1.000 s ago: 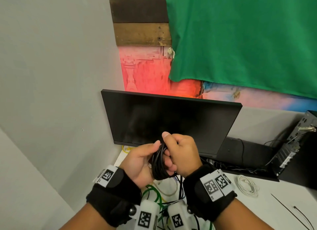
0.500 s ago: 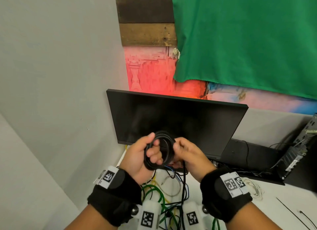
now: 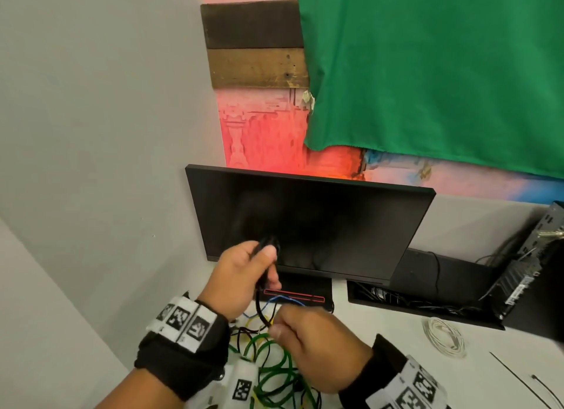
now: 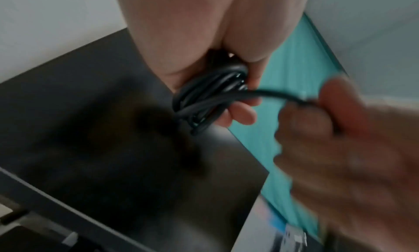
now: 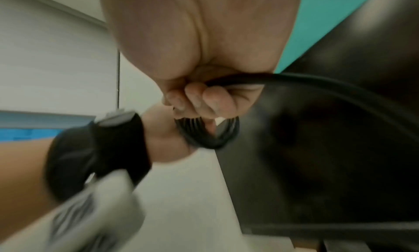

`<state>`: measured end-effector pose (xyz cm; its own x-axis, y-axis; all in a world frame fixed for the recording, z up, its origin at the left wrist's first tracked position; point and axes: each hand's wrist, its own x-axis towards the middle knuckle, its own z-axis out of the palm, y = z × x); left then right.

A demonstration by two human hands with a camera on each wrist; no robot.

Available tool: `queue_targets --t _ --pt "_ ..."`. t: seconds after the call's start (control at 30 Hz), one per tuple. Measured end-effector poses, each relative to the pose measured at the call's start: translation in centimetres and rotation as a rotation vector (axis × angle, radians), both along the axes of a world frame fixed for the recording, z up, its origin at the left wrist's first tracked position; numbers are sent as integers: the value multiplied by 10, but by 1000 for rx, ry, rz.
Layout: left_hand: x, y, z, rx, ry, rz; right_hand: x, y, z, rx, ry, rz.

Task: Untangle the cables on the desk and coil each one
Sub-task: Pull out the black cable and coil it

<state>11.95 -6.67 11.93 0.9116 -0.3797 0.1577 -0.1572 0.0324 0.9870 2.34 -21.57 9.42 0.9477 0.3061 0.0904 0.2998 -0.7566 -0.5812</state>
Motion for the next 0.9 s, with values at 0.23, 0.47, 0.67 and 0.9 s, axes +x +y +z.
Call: queue_targets --t 0.23,0.47,0.67,0.9 --pt "-25 5 -13 25 153 -251 10 -4 35 55 -304 -120" --pt "-38 8 -4 -185 329 -490 29 -19 15 381 -351 -314" --pt "-49 -8 -3 -26 307 -463 29 -14 -1 733 -29 -251" --pt "-48 -20 3 -140 315 -290 40 -19 4 865 5 -179"
